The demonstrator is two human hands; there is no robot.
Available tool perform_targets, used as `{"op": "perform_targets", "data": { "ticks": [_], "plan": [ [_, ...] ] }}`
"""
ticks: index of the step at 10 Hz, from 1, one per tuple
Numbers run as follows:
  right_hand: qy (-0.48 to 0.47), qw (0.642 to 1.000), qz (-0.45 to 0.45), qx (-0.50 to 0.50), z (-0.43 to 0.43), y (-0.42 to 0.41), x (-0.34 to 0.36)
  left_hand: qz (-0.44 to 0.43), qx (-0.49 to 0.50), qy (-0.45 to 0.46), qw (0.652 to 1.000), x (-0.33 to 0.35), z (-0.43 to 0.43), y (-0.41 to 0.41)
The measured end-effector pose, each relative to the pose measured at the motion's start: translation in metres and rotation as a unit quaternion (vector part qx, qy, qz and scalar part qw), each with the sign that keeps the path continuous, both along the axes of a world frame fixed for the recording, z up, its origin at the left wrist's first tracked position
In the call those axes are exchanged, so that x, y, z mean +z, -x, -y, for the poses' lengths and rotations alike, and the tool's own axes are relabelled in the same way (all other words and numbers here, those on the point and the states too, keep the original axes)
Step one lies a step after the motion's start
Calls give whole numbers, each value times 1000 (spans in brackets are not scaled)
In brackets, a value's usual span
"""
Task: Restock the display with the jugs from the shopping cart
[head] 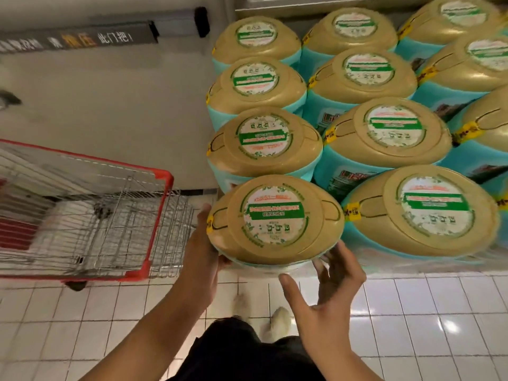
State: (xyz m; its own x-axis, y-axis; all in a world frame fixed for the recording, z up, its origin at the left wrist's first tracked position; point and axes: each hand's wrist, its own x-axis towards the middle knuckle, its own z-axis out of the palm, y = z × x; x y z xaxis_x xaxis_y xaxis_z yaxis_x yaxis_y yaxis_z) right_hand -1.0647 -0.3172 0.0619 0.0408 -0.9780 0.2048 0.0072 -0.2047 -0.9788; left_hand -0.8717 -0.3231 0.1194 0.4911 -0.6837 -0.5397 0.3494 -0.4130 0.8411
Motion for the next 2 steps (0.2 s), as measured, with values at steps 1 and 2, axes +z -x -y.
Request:
{"op": "perform_targets", "data": {
  "ticks": [1, 2],
  "plan": [
    [41, 999, -28, 0, -3, 11, -10, 11, 8, 12, 1000, 3, -4, -2],
    [104, 994, -39, -5, -11, 25, -20, 14, 41, -1, 999, -6, -19, -7]
  ]
}}
